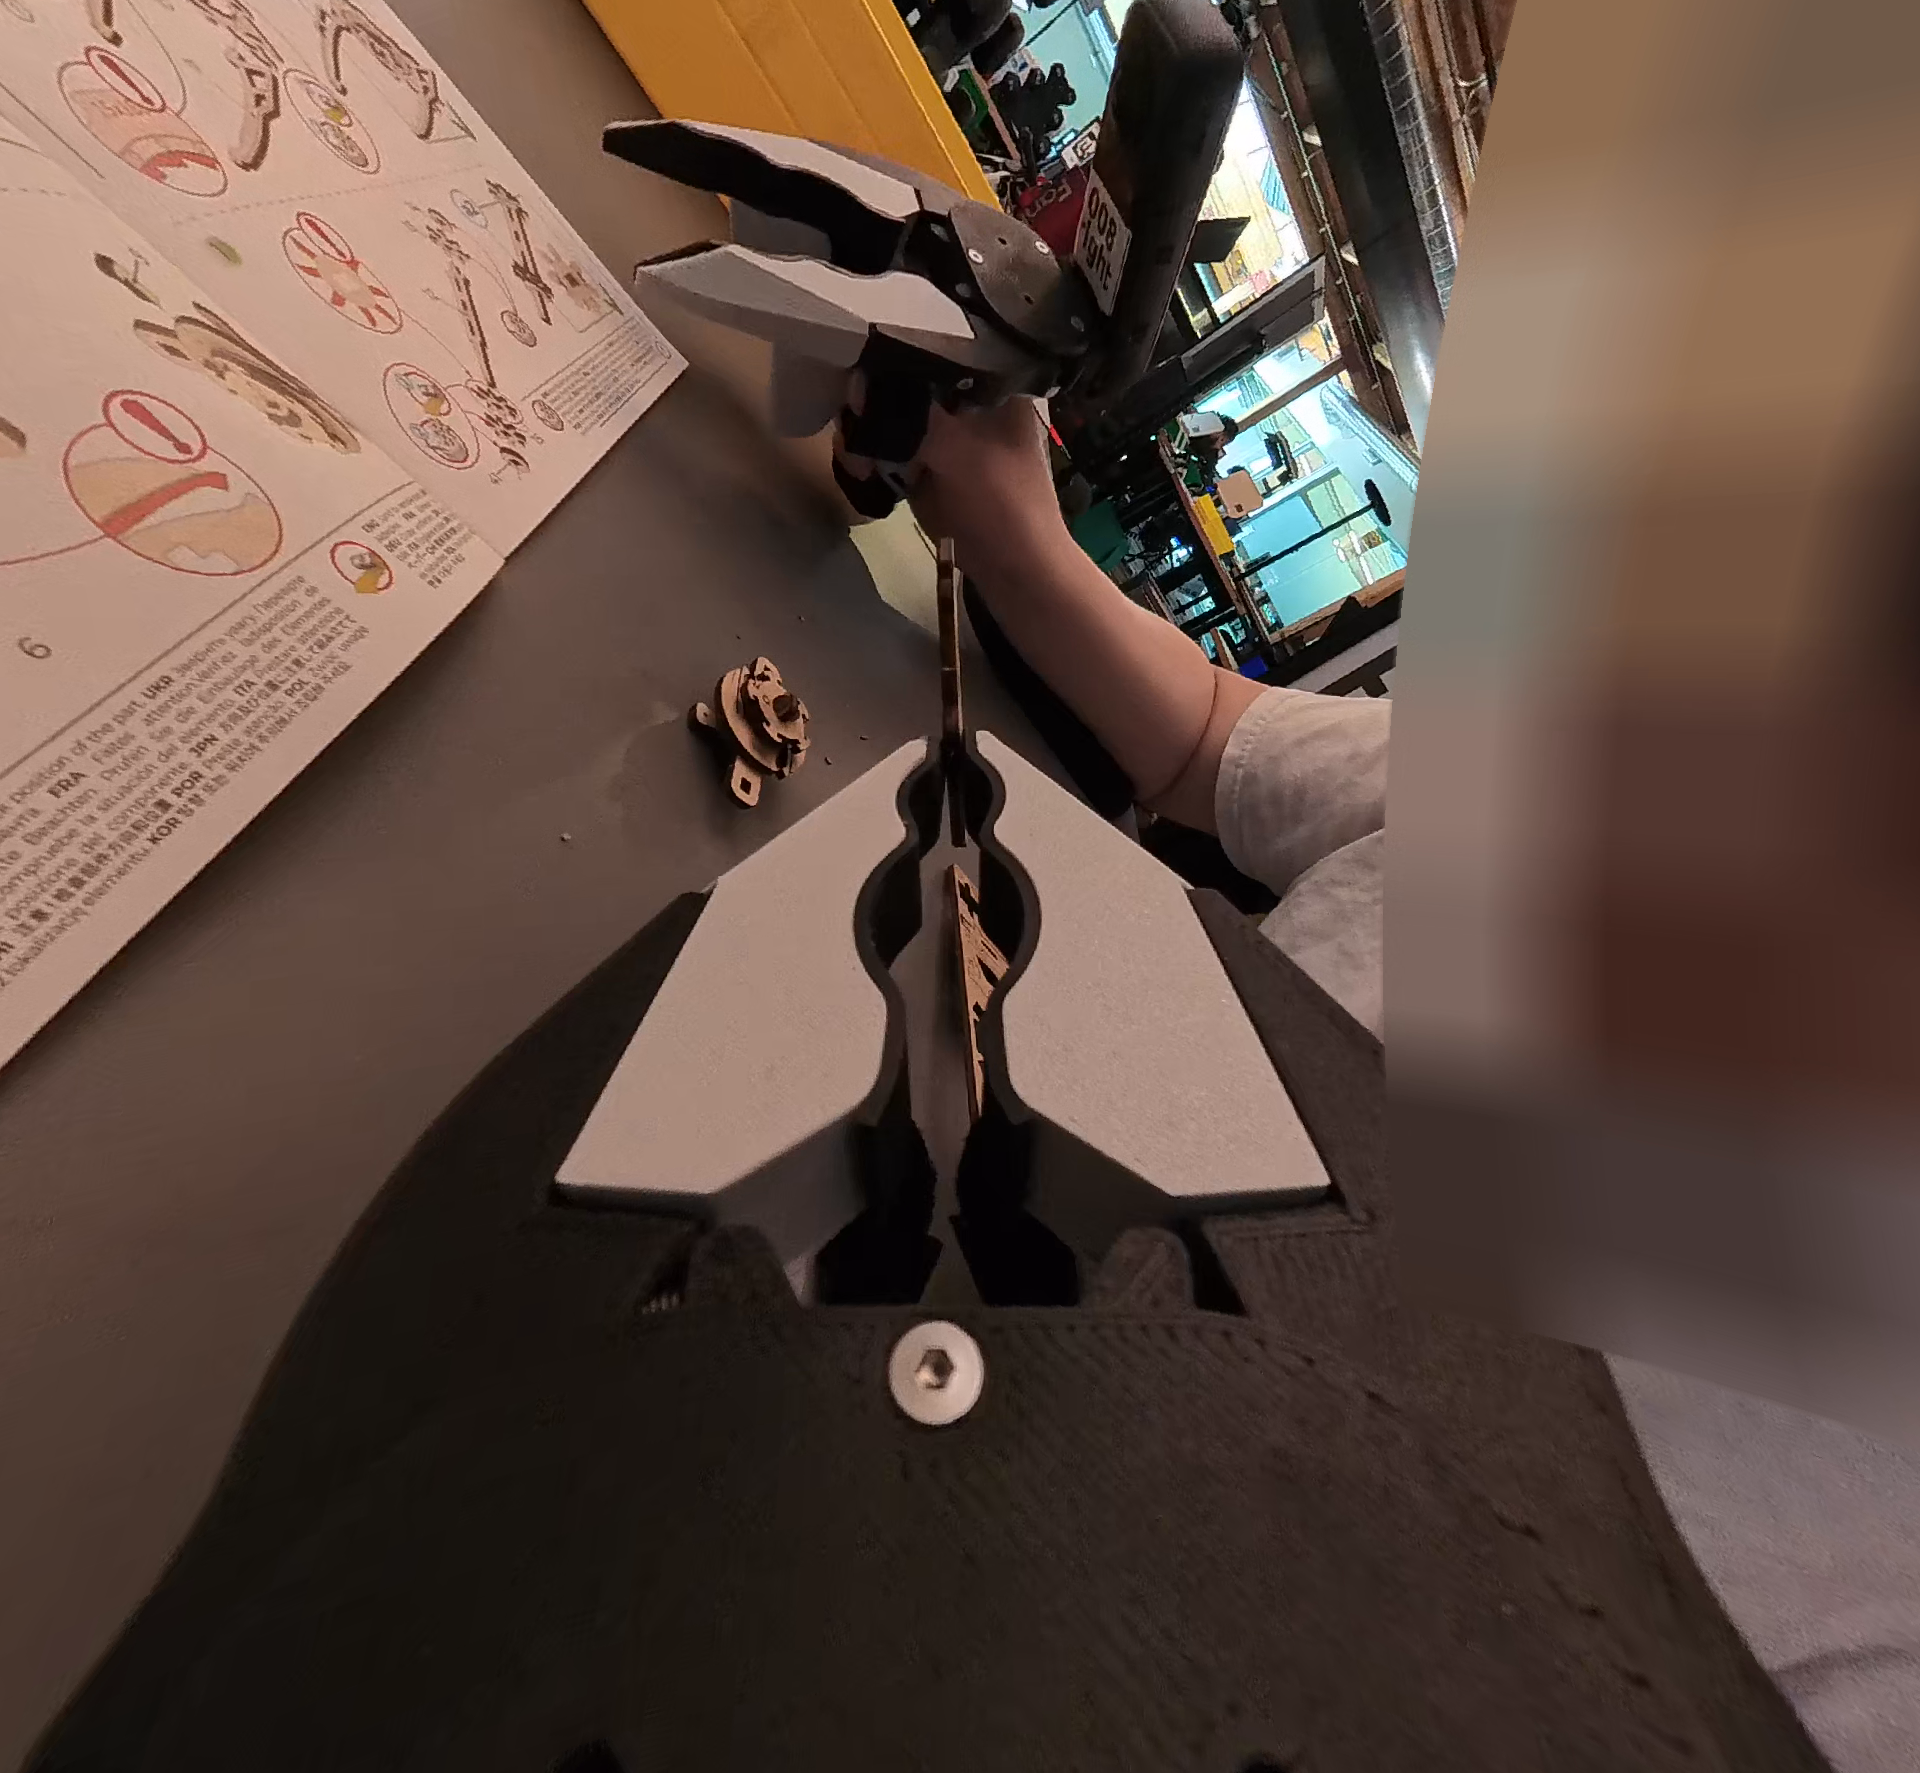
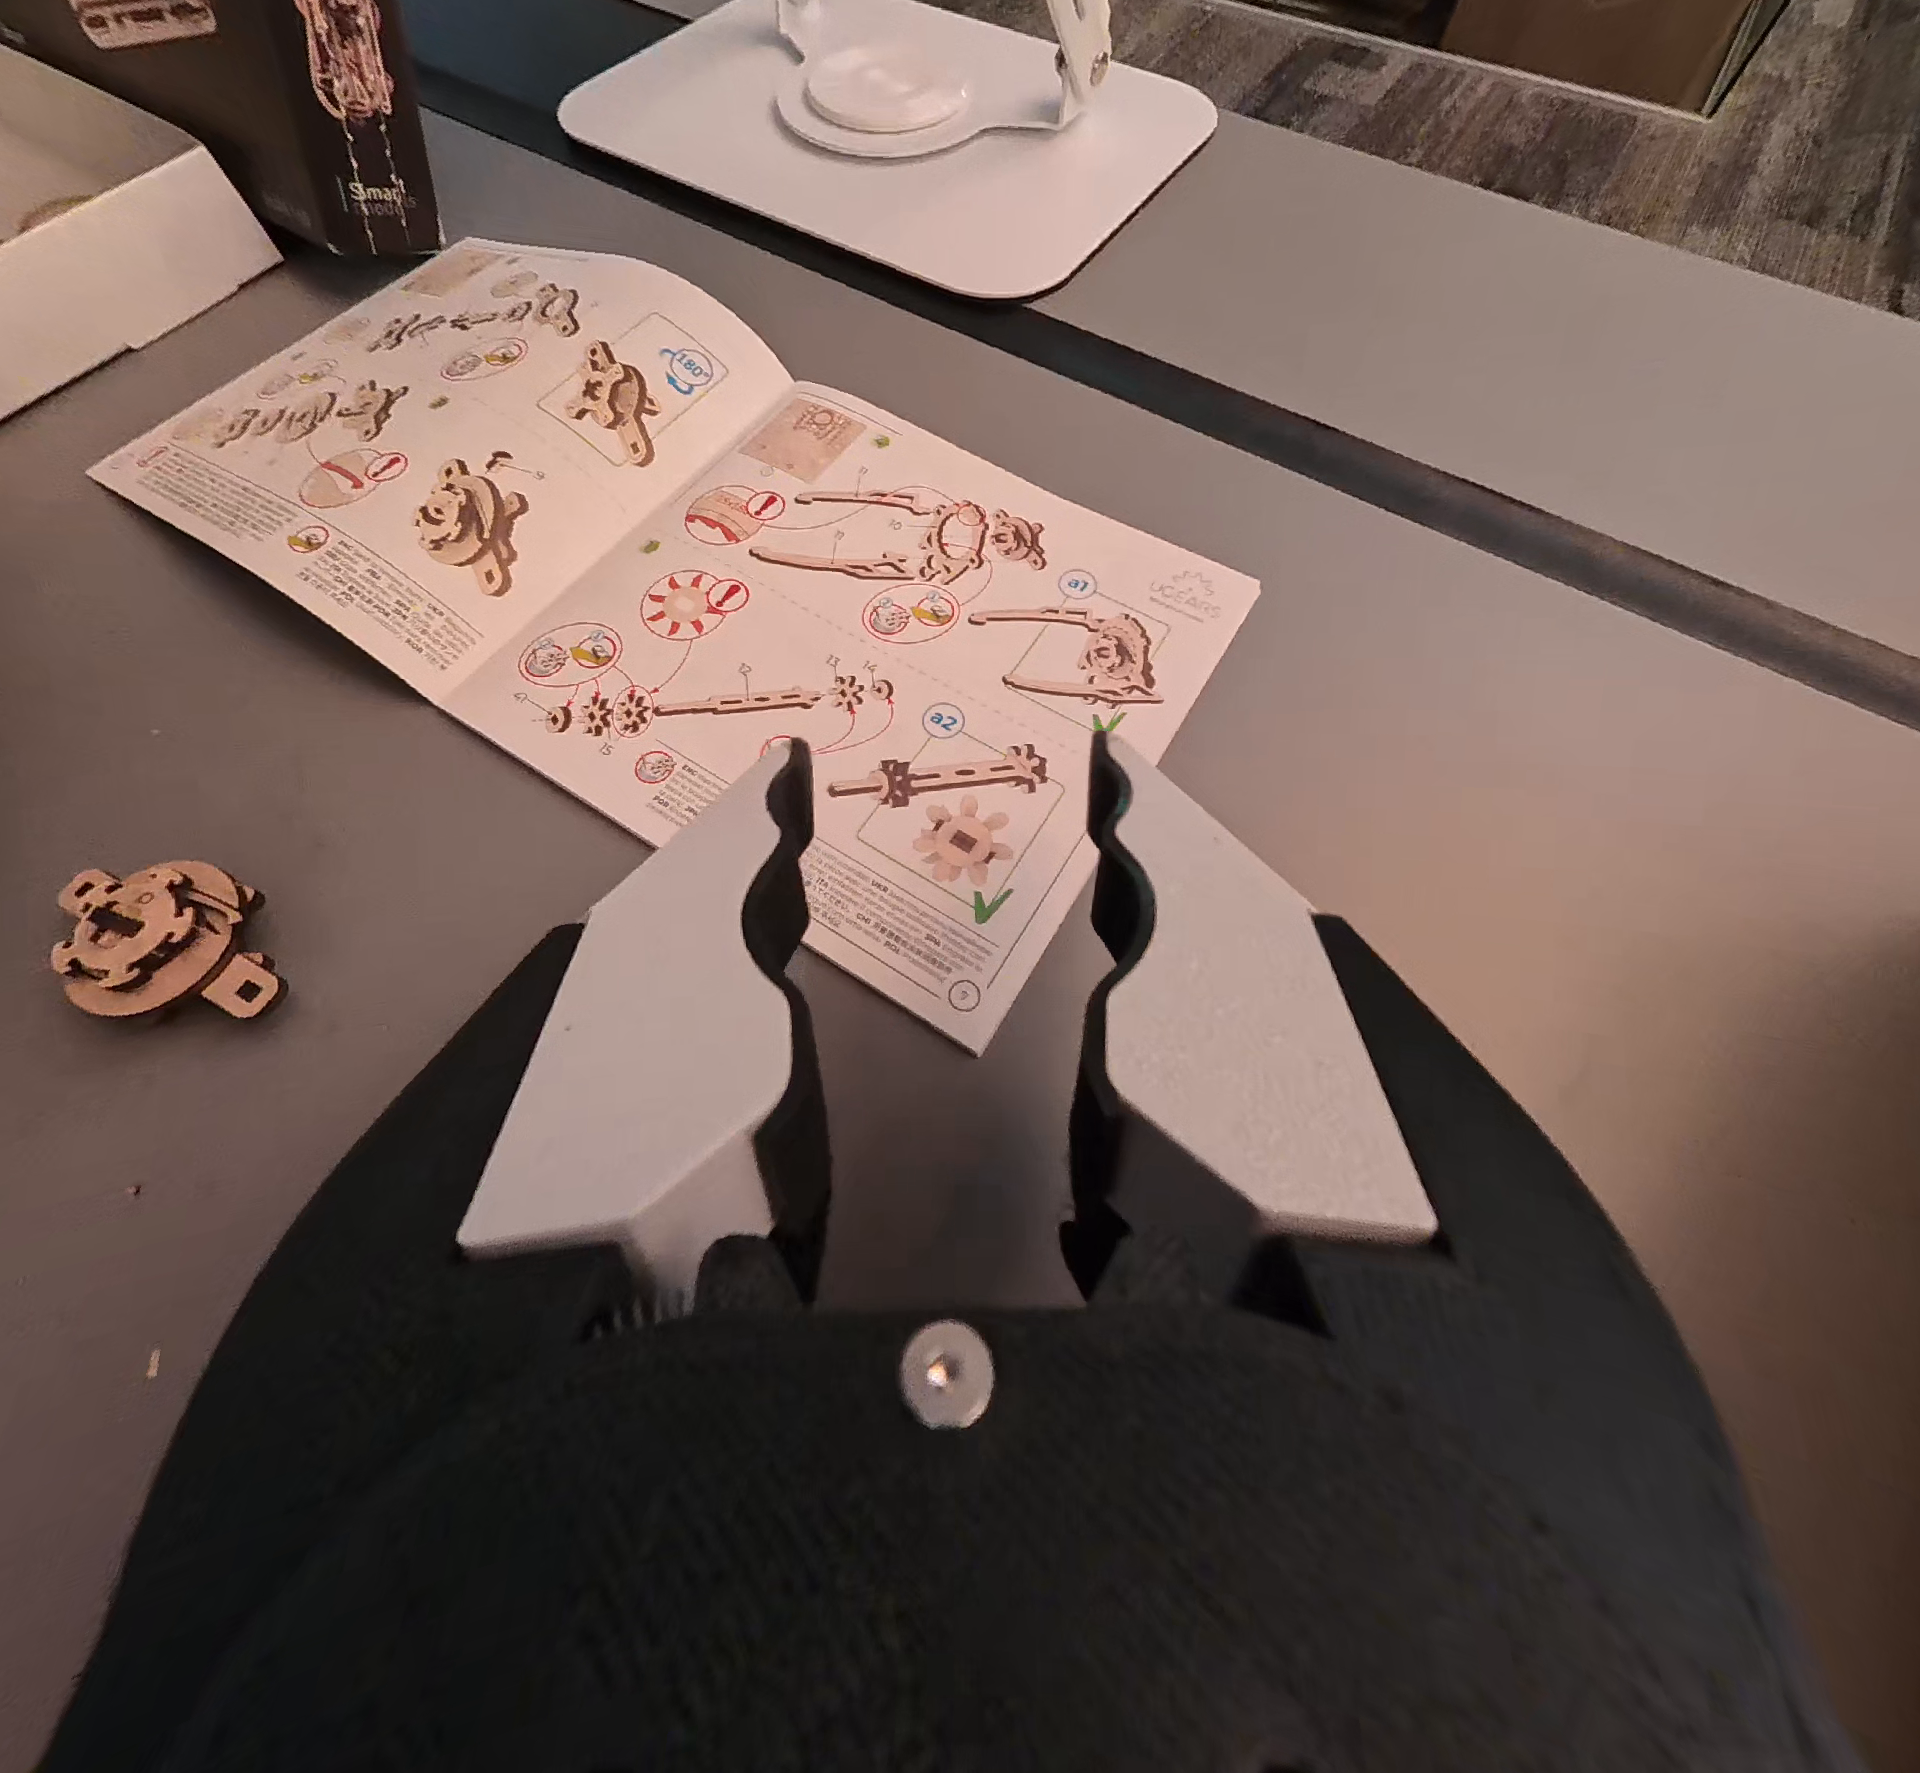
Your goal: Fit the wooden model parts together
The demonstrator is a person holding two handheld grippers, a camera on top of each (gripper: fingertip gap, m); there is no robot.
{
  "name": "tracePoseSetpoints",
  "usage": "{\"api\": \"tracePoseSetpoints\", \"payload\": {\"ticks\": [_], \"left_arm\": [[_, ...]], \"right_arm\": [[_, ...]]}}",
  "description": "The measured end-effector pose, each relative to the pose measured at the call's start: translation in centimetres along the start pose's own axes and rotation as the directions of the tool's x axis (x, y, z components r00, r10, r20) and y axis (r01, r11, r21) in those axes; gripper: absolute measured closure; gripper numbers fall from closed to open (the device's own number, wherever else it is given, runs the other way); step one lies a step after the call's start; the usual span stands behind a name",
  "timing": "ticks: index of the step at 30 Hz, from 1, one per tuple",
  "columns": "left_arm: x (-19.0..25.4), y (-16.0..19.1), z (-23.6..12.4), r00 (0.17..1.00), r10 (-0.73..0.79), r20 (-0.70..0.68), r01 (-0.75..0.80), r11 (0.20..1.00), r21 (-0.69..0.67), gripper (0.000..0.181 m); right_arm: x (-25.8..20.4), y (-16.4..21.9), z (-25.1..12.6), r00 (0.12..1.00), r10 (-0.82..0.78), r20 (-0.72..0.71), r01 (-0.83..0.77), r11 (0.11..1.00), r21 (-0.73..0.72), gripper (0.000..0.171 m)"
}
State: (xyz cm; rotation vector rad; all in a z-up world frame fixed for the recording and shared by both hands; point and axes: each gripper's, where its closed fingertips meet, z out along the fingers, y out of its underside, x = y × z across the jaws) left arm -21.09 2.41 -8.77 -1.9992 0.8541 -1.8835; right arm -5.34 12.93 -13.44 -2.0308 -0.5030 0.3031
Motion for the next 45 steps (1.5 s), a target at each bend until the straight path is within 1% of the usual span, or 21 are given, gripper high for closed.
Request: {"api": "tracePoseSetpoints", "payload": {"ticks": [14, 21, 25, 28, 31, 33, 34, 35, 36, 39, 41, 45], "left_arm": [[-0.2, 0.2, 0.1, 1.000, 0.004, 0.011, -0.004, 1.000, -0.014, 0.181], [-0.3, 0.1, 0.0, 1.000, 0.003, 0.016, -0.003, 1.000, -0.007, 0.181], [-0.4, 0.2, 0.0, 1.000, 0.007, 0.022, -0.006, 1.000, -0.015, 0.181], [-0.5, 0.3, 0.1, 1.000, 0.008, 0.026, -0.007, 1.000, -0.018, 0.181], [-0.5, 0.4, 0.1, 1.000, 0.006, 0.029, -0.005, 1.000, -0.023, 0.181], [-0.6, 0.5, 0.2, 0.999, 0.003, 0.034, -0.002, 1.000, -0.029, 0.181], [-0.7, 0.6, 0.2, 0.999, 0.001, 0.036, 0.000, 0.999, -0.033, 0.181], [-0.7, 0.6, 0.2, 0.999, -0.002, 0.037, 0.003, 0.999, -0.036, 0.181], [-0.8, 0.7, 0.2, 0.999, -0.003, 0.040, 0.005, 0.999, -0.037, 0.181], [-0.9, 0.7, 0.2, 0.999, -0.005, 0.044, 0.007, 0.999, -0.037, 0.181], [-0.9, 0.7, 0.2, 0.999, -0.007, 0.044, 0.008, 0.999, -0.038, 0.181], [-0.9, 0.7, 0.2, 0.999, -0.005, 0.046, 0.007, 0.999, -0.040, 0.181]], "right_arm": [[0.9, -0.9, -0.6, 1.000, 0.023, -0.019, -0.022, 0.998, 0.063, 0.124], [0.4, -1.2, -0.6, 1.000, 0.020, 0.010, -0.021, 0.997, 0.081, 0.127], [-0.6, -1.7, -0.7, 0.999, -0.012, 0.053, 0.006, 0.994, 0.107, 0.129], [-3.0, -2.3, -0.8, 0.984, -0.066, 0.168, 0.043, 0.989, 0.142, 0.131], [-5.7, -2.0, -0.9, 0.947, -0.179, 0.268, 0.144, 0.979, 0.146, 0.131], [-6.8, -1.3, -0.9, 0.913, -0.282, 0.293, 0.254, 0.958, 0.133, 0.132], [-7.6, -1.1, -1.1, 0.887, -0.332, 0.322, 0.300, 0.943, 0.145, 0.134], [-8.6, -0.8, -1.4, 0.854, -0.368, 0.368, 0.333, 0.930, 0.158, 0.140], [-9.4, -0.5, -1.8, 0.822, -0.393, 0.413, 0.356, 0.920, 0.167, 0.144], [-11.5, 1.0, -2.8, 0.720, -0.450, 0.528, 0.428, 0.887, 0.173, 0.146], [-11.5, 2.3, -2.5, 0.684, -0.500, 0.531, 0.503, 0.851, 0.153, 0.145], [-12.8, 3.3, -2.7, 0.640, -0.501, 0.583, 0.524, 0.839, 0.146, 0.146]]}}
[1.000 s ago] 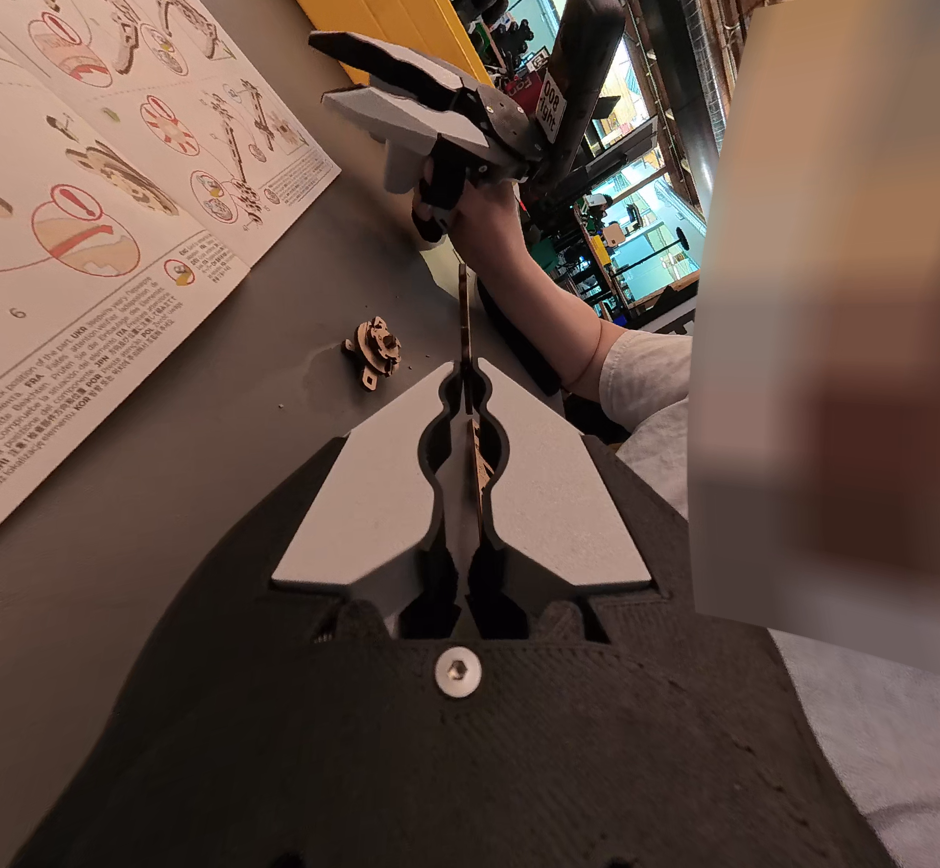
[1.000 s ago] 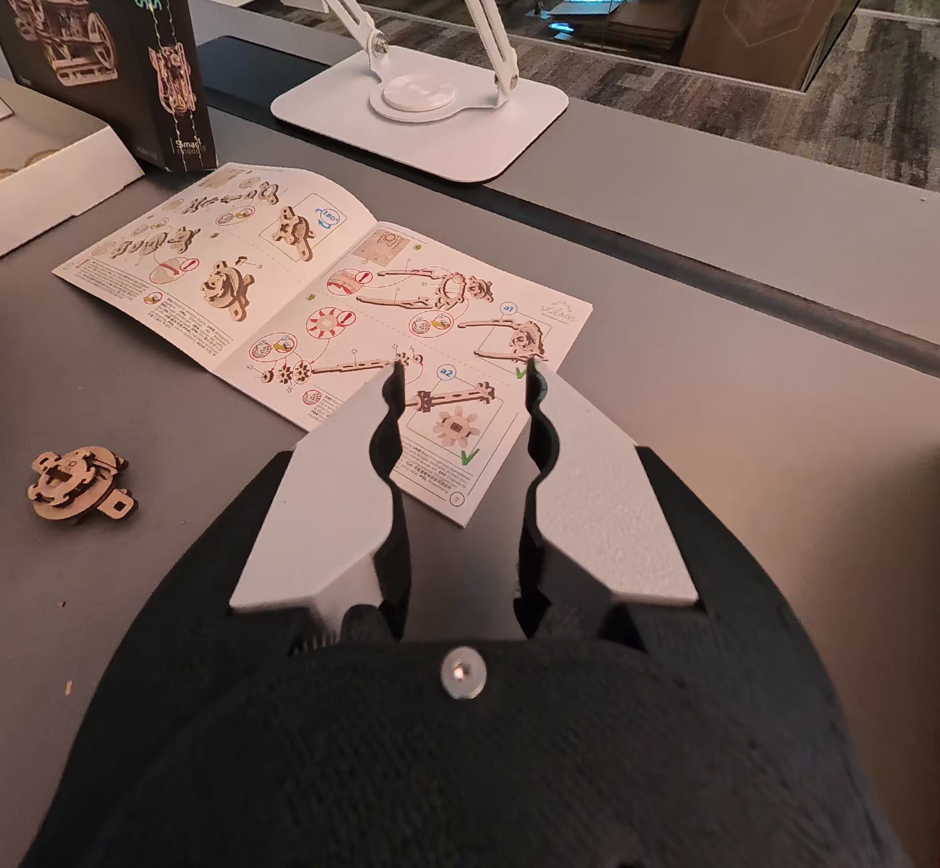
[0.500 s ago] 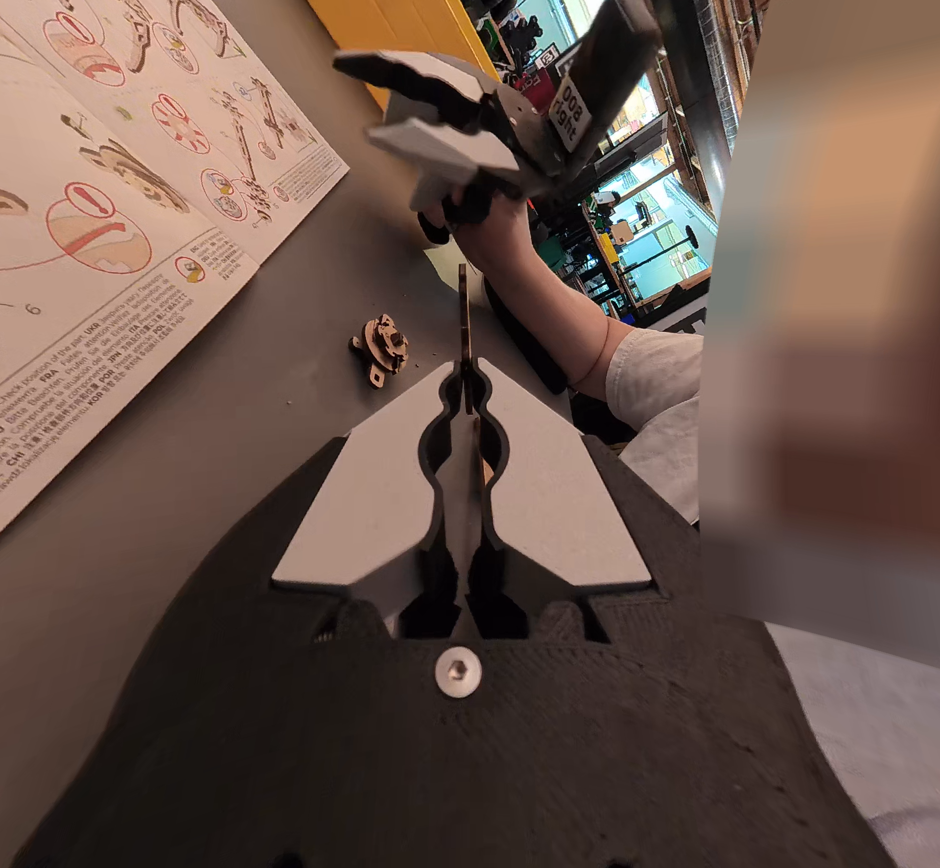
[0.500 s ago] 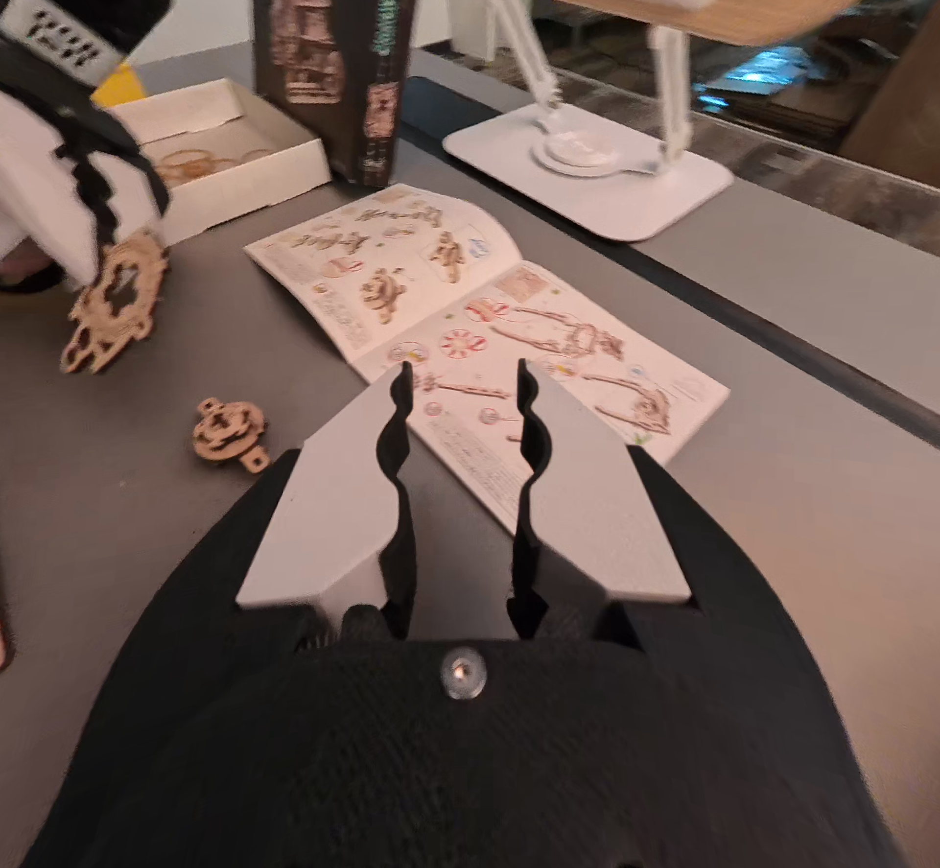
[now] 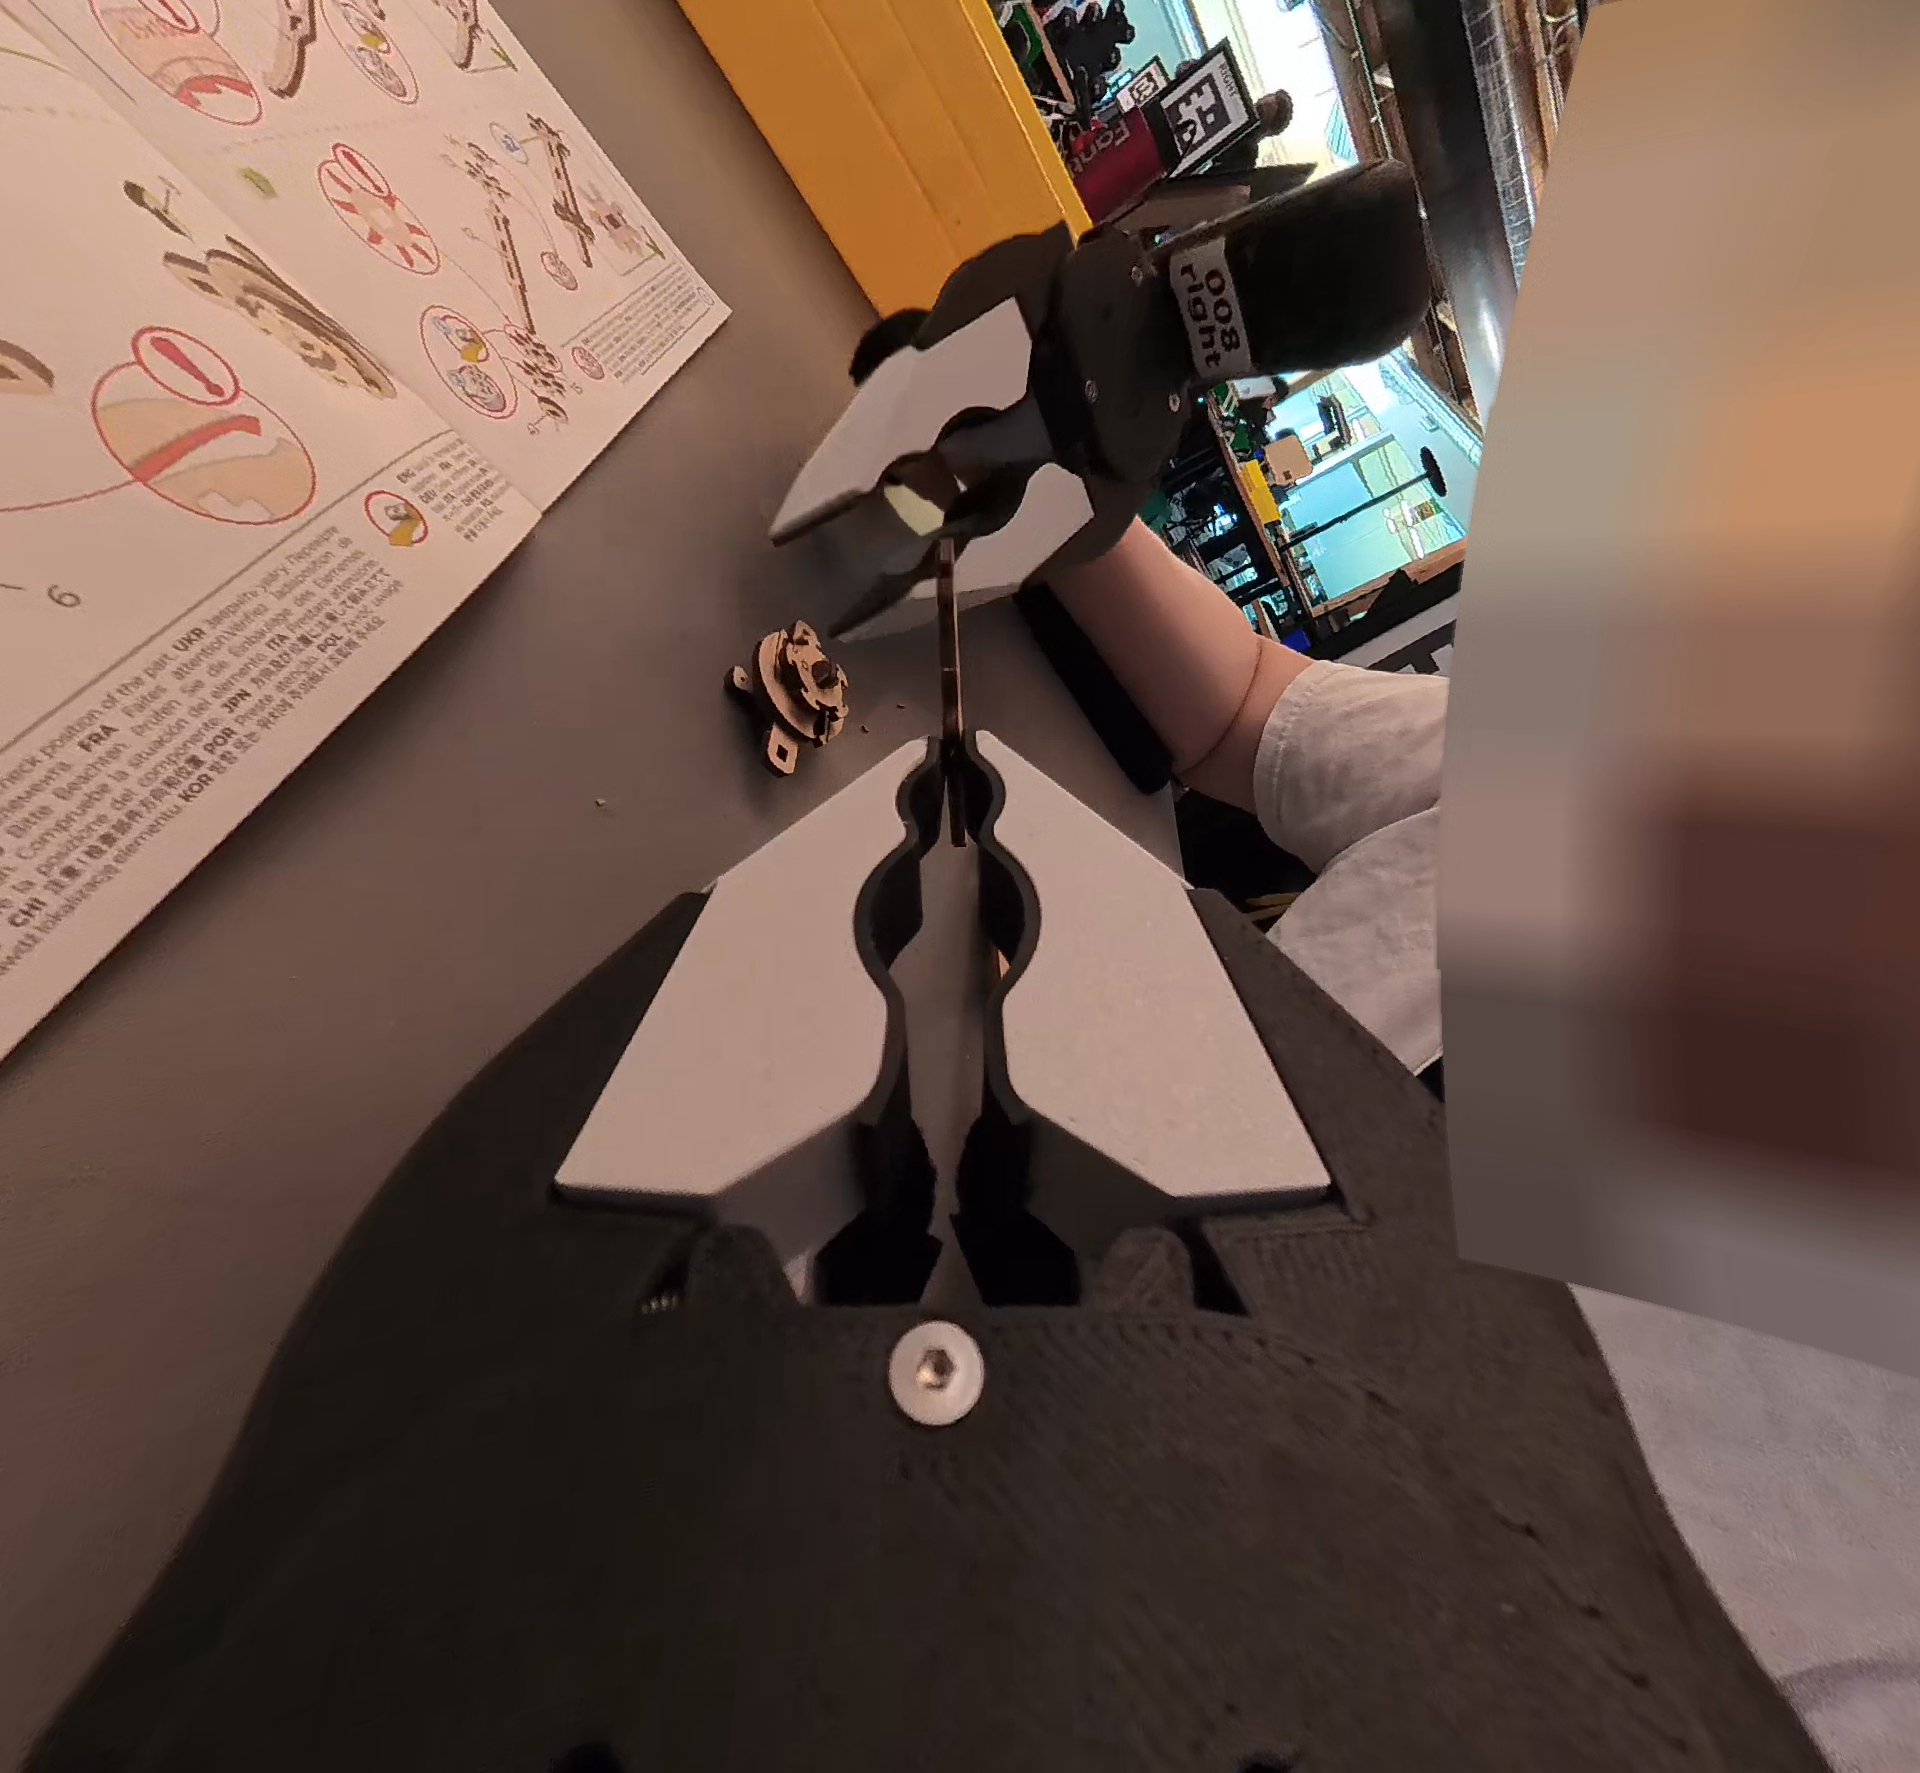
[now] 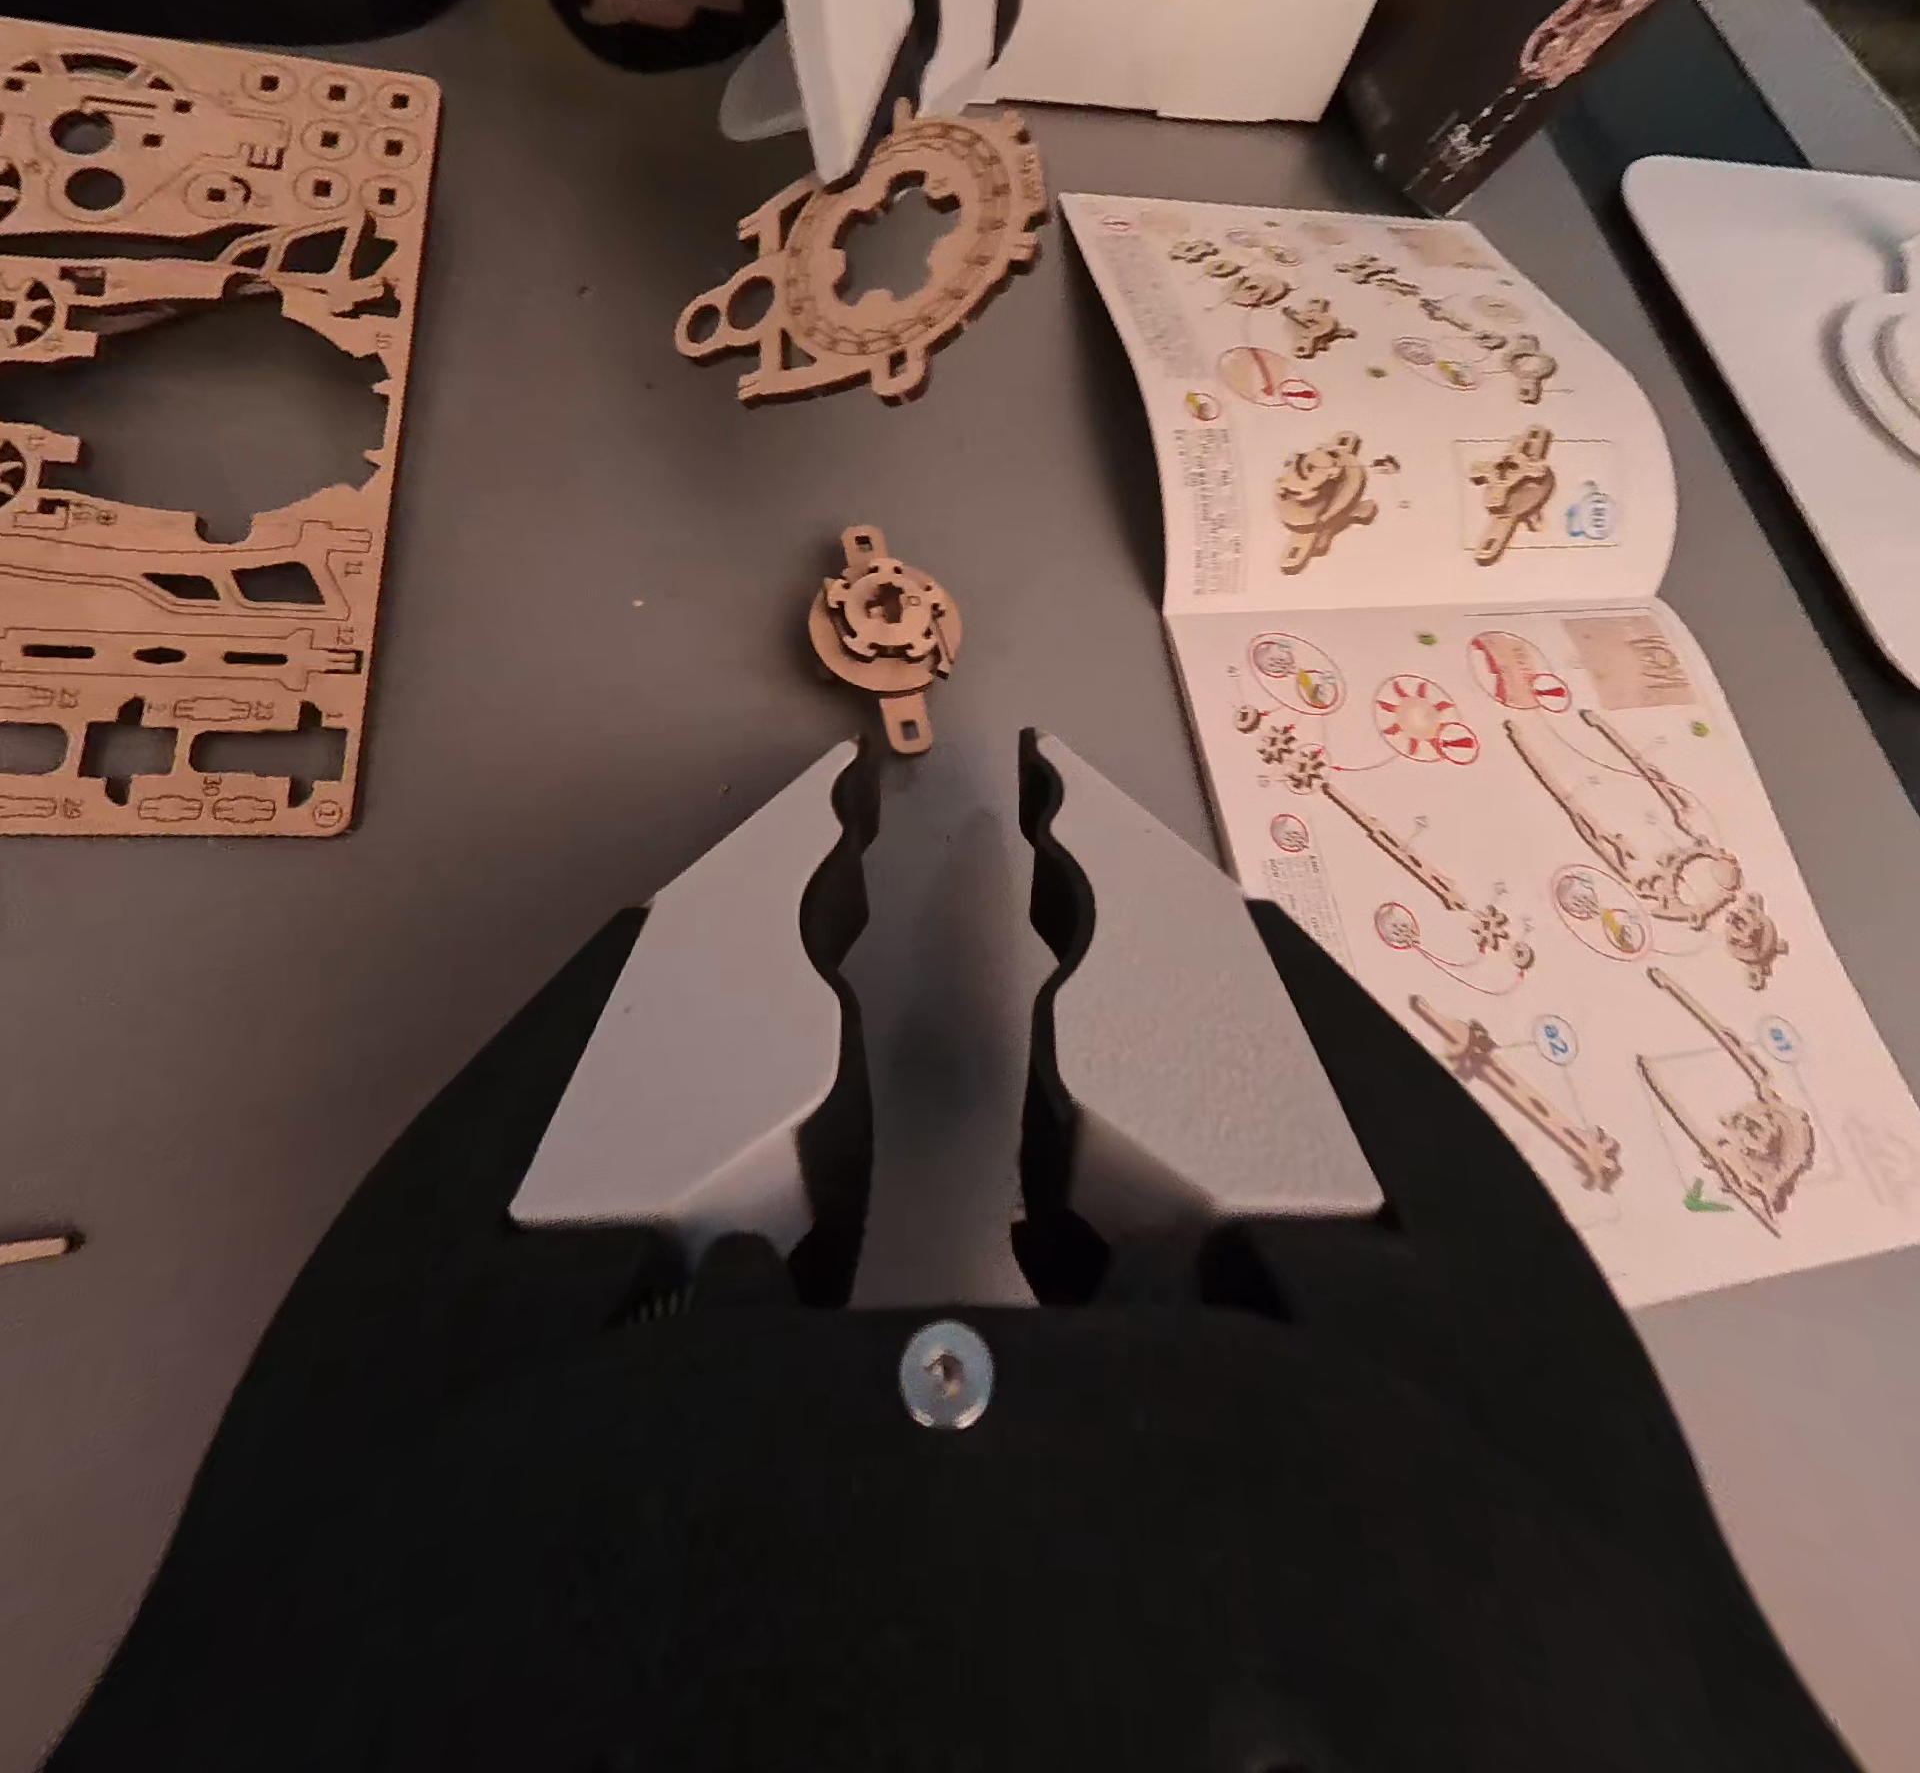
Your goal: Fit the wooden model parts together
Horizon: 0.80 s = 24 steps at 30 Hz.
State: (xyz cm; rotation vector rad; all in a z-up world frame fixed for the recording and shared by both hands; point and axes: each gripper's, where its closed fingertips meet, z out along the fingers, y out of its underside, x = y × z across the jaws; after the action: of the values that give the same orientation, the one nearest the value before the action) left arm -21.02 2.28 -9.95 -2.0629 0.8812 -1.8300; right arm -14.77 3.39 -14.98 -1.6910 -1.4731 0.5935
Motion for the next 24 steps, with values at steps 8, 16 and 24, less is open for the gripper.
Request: {"api": "tracePoseSetpoints", "payload": {"ticks": [8, 16, 24], "left_arm": [[-0.1, 0.0, 0.0, 1.000, -0.003, 0.001, 0.003, 1.000, 0.000, 0.181], [-0.1, 0.0, 0.0, 1.000, -0.006, 0.004, 0.006, 1.000, 0.000, 0.181], [-0.3, 0.0, -0.1, 1.000, -0.011, 0.008, 0.011, 1.000, 0.004, 0.181]], "right_arm": [[-0.4, 0.4, 0.7, 1.000, 0.001, 0.011, -0.001, 1.000, -0.027, 0.145], [-0.4, 0.6, 1.0, 1.000, 0.005, 0.004, -0.005, 0.999, -0.047, 0.148], [-1.0, 0.5, 1.2, 1.000, -0.013, 0.023, 0.014, 0.998, -0.057, 0.163]]}}
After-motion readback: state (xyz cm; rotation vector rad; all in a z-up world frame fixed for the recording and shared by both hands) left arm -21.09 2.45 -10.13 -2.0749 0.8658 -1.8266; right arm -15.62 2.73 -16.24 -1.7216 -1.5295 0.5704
